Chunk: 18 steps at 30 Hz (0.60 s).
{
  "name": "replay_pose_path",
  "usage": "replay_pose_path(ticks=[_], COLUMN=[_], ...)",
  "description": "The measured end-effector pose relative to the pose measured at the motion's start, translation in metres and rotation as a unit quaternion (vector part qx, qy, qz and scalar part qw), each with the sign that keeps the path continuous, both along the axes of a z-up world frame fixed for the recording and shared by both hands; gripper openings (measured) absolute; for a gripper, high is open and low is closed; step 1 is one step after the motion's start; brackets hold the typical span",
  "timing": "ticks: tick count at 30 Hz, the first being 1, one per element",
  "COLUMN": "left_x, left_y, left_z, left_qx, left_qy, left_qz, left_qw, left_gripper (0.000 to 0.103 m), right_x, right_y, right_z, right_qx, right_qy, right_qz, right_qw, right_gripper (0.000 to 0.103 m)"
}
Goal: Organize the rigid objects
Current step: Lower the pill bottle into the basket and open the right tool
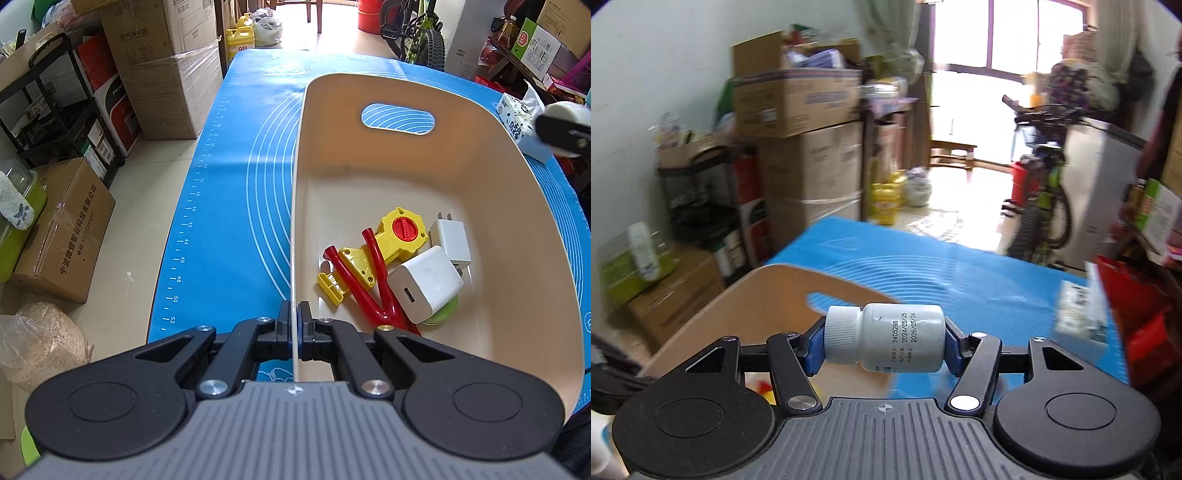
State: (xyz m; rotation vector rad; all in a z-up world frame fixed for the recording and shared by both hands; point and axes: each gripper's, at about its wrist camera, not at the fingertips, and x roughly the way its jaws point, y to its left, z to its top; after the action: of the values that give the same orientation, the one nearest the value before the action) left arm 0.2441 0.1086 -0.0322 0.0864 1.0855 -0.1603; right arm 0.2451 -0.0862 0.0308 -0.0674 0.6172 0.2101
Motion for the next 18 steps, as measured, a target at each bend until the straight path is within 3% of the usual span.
replay_pose_path(ticks=[9, 14, 18], left_x=[0.0, 0.0, 0.0], left_y=[0.001, 0.0, 0.0], left_z=[0.0, 0.0, 0.0], left_qx=[0.001, 0.001, 0.001], left_qy=[0.0, 0.0, 0.0], left_qz=[0.0, -0.001, 0.0], left_qw=[1.0, 1.0, 1.0], left_gripper=[0.004, 0.004, 0.004], right_x=[0.013, 0.019, 0.019], right_y=[0.069, 0.087, 0.096], right_z=[-0.04, -0.07, -0.082], right_qx=[-0.039, -0.059, -0.077], right_qy=[0.073, 0.128, 0.141], right_qz=[0.061, 0.084, 0.09], right_qw=[0.995, 0.987, 0.983], right_gripper=[0.064, 0.064, 0.064])
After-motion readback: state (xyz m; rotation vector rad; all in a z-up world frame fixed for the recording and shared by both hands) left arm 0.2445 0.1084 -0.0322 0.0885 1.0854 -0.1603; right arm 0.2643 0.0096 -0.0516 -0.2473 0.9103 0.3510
